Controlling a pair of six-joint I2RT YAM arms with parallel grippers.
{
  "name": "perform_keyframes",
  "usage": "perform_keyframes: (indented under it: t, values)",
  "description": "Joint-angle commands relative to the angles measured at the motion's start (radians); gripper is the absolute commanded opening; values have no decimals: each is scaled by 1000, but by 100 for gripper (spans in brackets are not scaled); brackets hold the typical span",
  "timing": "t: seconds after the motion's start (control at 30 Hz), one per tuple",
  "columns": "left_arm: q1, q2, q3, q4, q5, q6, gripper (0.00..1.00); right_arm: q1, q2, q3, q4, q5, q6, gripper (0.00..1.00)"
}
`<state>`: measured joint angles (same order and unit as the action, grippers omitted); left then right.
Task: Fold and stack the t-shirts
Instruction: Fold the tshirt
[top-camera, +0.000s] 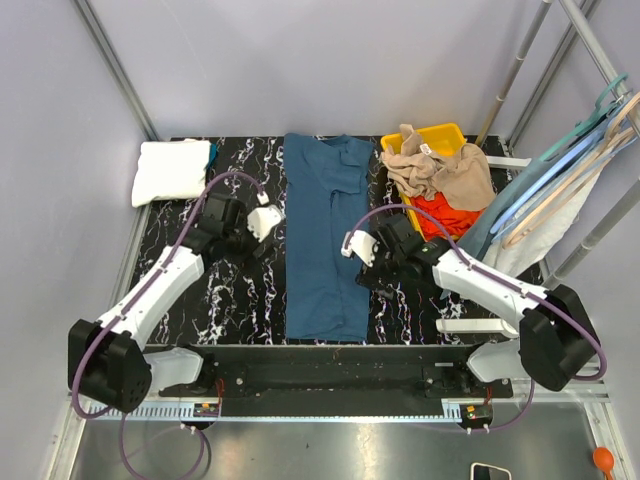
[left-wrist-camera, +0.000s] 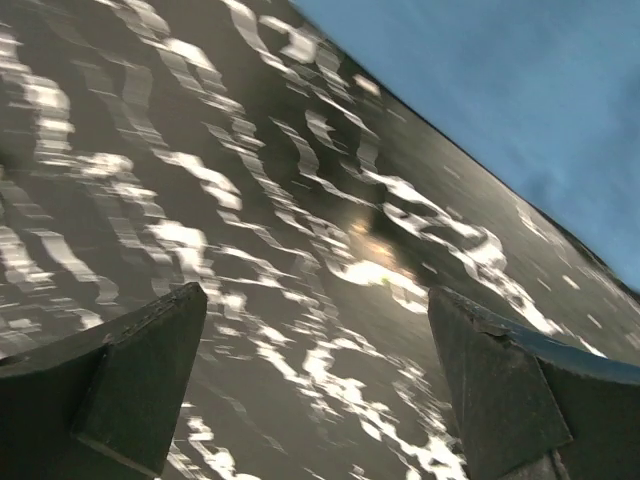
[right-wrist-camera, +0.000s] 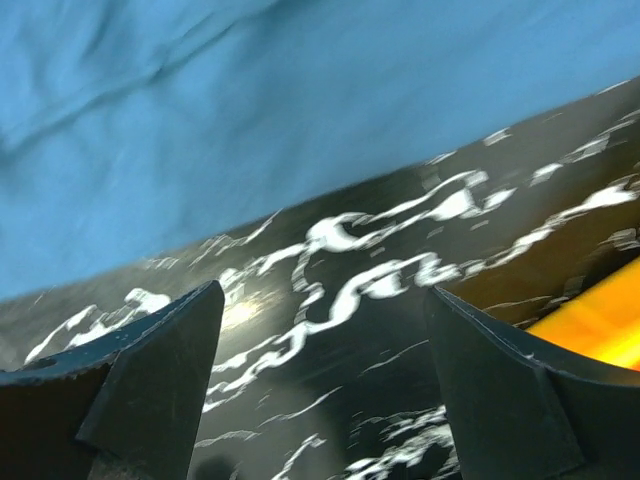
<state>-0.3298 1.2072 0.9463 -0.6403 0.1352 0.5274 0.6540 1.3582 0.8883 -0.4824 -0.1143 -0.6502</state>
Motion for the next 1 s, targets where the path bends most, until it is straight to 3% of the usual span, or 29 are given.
perform_keyframes:
  t: [0.0, 0.27, 0.53, 0.97]
  values:
    - [-15, 14, -17, -32, 92, 14, 99, 1, -74, -14, -51, -102, 43, 90]
    - [-15, 123, 40, 63, -23, 2, 99, 140, -77, -5, -104, -119, 109, 89]
    - [-15, 204, 65, 105, -71, -4, 99, 366, 84, 24, -59, -68, 181, 86]
    - [-12, 190, 20, 149, -132, 48, 99, 429, 294, 159, -42, -50, 149, 86]
